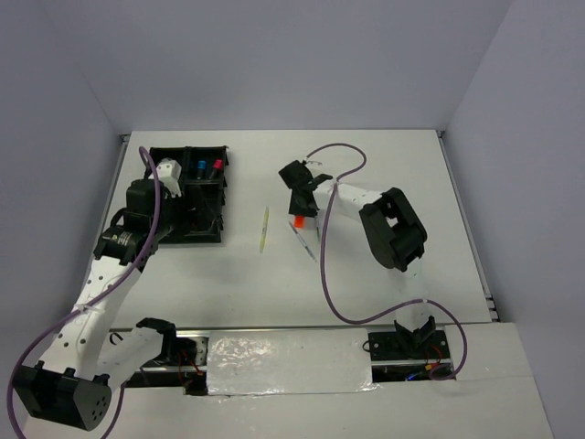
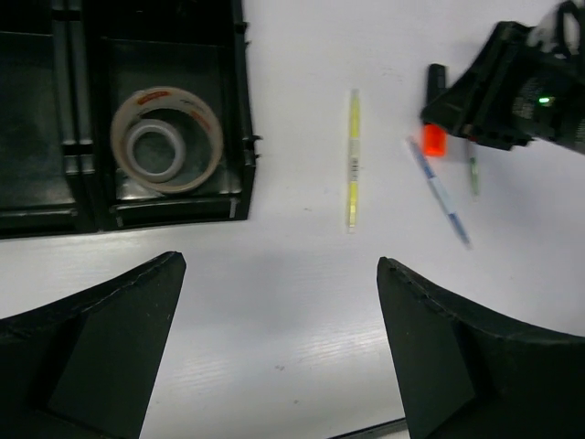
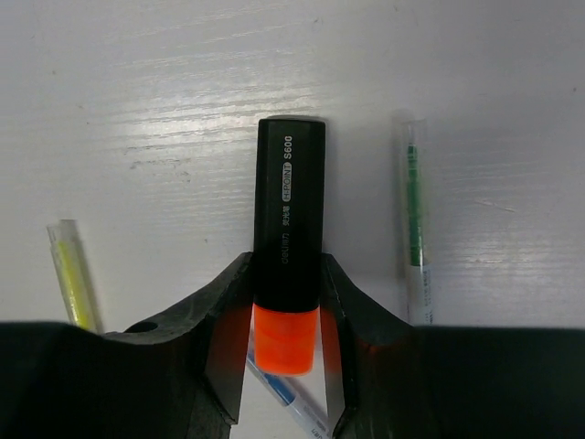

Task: Sort the stationery into containers
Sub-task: Pick up the pen from the center of the board.

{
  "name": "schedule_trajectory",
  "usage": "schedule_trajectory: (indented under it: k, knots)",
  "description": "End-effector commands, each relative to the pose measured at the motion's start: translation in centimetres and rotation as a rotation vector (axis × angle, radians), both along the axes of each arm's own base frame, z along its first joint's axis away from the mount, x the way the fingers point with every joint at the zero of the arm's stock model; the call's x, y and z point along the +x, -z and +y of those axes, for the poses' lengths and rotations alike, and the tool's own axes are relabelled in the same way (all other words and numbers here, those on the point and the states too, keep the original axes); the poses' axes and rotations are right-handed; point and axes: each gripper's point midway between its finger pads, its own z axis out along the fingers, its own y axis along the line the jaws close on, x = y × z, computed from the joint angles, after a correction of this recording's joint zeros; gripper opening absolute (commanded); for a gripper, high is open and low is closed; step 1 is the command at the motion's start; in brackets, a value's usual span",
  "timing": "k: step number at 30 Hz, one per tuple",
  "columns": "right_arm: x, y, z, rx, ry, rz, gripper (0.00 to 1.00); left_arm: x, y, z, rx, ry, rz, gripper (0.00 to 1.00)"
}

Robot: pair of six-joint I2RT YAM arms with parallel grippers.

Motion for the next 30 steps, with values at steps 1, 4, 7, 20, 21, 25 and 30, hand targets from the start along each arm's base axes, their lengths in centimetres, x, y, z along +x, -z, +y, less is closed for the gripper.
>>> schedule_trajectory:
  k: [1,4,7,20,21,25,30]
  knots:
    - [1.7,-4.8,2.4,0.100,-0.042,-0.112,0.26,0.9,-2.5,-2.6,-0.137,0.072,-0.071,0.99]
    - [1.5,-10.1,3.4,0.154,-0.115,-0.224,0.23,1.1,-3.9,-5.3,-0.282,0.156,-0.073,0.99]
    - [-0.4,-14.7,4.4,0.182,-0.186,-0.311,0.24,2.3,-6.4,-7.4,-0.413,0.211,-0.126,0.99]
    - [-13.5,-21.4,9.5,0.455,-0.623,-0.507,0.24,3.8,-8.0,-13.3,-0.734,0.422,-0.159,0.99]
    - [-13.8,-21.7,9.5,0.463,-0.629,-0.513,0.24,3.6,-8.1,-13.8,-0.747,0.440,-0.162,0.99]
    - [-14.7,-24.2,9.8,0.512,-0.648,-0.571,0.24,3.0,-7.1,-15.3,-0.758,0.487,-0.129,0.94]
    - [-14.7,-25.9,9.7,0.523,-0.642,-0.619,0.25,2.8,-5.8,-16.0,-0.732,0.494,-0.094,0.89]
